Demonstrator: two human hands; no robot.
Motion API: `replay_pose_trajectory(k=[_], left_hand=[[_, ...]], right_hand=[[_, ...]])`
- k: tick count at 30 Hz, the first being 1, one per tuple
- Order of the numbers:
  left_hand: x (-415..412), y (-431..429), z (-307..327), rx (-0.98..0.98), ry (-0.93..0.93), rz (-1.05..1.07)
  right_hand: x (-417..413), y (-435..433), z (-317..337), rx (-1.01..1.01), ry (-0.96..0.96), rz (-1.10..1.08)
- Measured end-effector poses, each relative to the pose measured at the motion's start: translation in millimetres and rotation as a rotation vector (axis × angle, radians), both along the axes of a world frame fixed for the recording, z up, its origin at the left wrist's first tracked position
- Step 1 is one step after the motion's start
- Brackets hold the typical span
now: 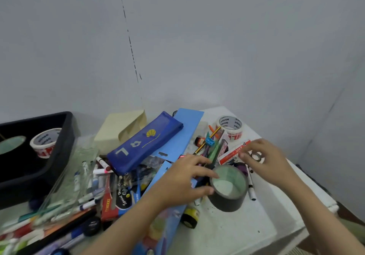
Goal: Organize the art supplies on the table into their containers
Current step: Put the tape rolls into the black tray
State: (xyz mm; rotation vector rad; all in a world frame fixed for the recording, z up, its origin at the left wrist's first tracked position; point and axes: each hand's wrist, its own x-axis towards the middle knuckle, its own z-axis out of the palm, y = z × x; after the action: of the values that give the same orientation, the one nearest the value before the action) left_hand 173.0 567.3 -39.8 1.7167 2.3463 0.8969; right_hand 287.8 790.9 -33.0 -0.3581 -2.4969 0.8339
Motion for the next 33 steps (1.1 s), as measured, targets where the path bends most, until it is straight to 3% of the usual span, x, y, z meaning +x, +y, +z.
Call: replay_pose_trajectory(k=[5,10,13,17,23,33], left_hand=[[13,18,-9,-0.109,0.091,-0.041],[14,19,-6,-0.086,-0.118,0.007],[11,15,0,0.054,-0.242,0.048],[2,3,17,0.224,-0.269,0.136],[-22,-19,34,0.269,-0.192,0.361],[-55,-65,42,0.421,-0.098,0.49]], right_hand=[[-38,47,-6,0.073,-0.173,-0.082],[-76,74,-8,0.081,-0.358,-0.089],[-91,77,-9,0.072,-0.401,-0.089],[-99,74,-12,-0.012,-0.321,-0.166],[-93,65,-15,-0.041,-0.168,-0.235],[-93,43,-14,-0.168,0.143,-0.314]])
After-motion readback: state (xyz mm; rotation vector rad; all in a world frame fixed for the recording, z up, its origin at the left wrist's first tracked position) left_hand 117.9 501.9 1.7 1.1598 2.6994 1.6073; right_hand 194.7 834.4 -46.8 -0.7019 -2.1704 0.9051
